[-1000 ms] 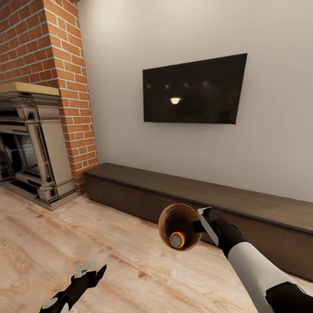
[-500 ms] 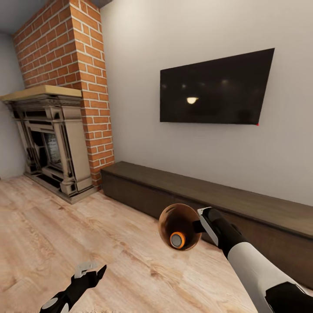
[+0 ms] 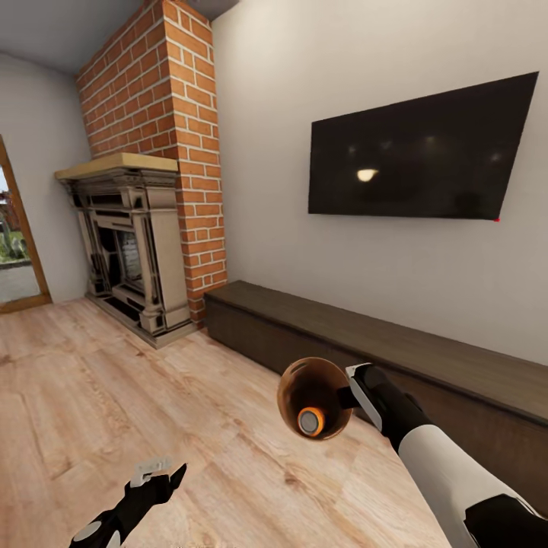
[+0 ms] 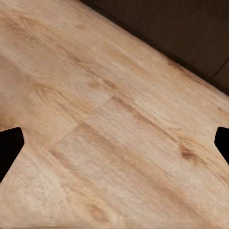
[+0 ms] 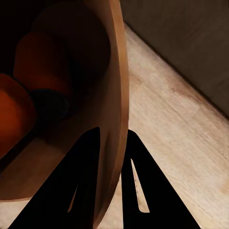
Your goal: Put the three can of soda from the living room inside the tash can in the kitchen.
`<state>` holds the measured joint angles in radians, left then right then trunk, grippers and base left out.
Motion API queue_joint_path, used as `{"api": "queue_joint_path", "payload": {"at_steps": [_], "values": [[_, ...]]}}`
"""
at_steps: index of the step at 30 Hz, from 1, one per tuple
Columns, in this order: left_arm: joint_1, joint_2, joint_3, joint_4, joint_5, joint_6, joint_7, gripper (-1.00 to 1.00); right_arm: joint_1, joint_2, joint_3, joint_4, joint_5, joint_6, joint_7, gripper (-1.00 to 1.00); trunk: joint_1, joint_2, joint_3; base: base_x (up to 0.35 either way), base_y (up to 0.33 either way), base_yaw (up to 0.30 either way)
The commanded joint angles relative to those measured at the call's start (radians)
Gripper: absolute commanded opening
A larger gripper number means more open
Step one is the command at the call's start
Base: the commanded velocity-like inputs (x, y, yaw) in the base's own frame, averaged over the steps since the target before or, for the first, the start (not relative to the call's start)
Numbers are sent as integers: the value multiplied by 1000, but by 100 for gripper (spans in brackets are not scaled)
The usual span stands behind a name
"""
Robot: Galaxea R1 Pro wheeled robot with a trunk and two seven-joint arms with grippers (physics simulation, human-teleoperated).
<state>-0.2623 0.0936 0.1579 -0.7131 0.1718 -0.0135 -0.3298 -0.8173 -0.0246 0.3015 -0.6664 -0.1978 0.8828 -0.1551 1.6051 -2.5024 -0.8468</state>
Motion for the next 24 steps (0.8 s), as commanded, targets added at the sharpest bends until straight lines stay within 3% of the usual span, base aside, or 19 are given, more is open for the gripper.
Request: {"api": "queue_joint_path", "payload": {"at_steps": [1, 24], "values": [[0, 0, 0, 0, 0, 0, 0, 100, -1, 0, -1, -1, 1, -1, 3, -100, 0, 0, 0, 0, 0, 241], [0, -1, 0, 1, 0, 0, 0, 100, 0, 2, 1, -1, 1, -2, 3, -100, 0, 0, 0, 0, 0, 241]]}}
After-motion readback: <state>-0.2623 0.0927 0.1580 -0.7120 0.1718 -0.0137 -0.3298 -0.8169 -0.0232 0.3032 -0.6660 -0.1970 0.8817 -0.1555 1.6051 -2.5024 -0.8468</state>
